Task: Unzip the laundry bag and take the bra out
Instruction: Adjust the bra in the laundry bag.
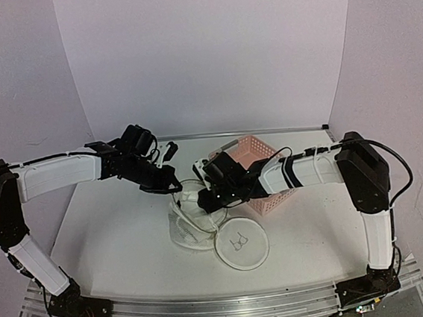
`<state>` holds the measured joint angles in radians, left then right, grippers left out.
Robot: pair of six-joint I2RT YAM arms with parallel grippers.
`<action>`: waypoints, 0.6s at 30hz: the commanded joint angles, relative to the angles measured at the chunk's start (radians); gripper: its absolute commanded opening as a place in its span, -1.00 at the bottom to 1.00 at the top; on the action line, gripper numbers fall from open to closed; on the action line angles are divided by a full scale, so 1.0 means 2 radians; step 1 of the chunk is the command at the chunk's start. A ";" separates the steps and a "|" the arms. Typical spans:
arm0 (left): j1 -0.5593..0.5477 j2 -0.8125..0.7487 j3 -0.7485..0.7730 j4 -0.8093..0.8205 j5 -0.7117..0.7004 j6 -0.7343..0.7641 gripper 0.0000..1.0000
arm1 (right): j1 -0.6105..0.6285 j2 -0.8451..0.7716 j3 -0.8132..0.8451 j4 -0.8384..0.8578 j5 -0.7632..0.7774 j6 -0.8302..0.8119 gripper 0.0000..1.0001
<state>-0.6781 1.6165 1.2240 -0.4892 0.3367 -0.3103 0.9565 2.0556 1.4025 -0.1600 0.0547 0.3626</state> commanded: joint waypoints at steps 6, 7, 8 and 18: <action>-0.002 -0.020 0.008 0.006 -0.004 0.007 -1.00 | 0.017 -0.015 -0.010 0.006 0.002 -0.017 -1.00; -0.001 -0.020 0.008 0.006 -0.004 0.008 -1.00 | 0.018 -0.019 -0.013 0.007 0.003 -0.018 -1.00; -0.001 -0.021 0.008 0.006 -0.005 0.008 -1.00 | 0.019 -0.024 -0.015 0.007 0.006 -0.019 -1.00; -0.001 -0.040 0.007 0.001 -0.035 0.016 -1.00 | 0.038 -0.105 -0.051 0.022 0.046 -0.028 -1.00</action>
<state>-0.6796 1.6100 1.2240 -0.4904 0.3096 -0.3069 1.0100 1.9671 1.3266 -0.1581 0.0948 0.3233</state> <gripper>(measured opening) 0.011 0.026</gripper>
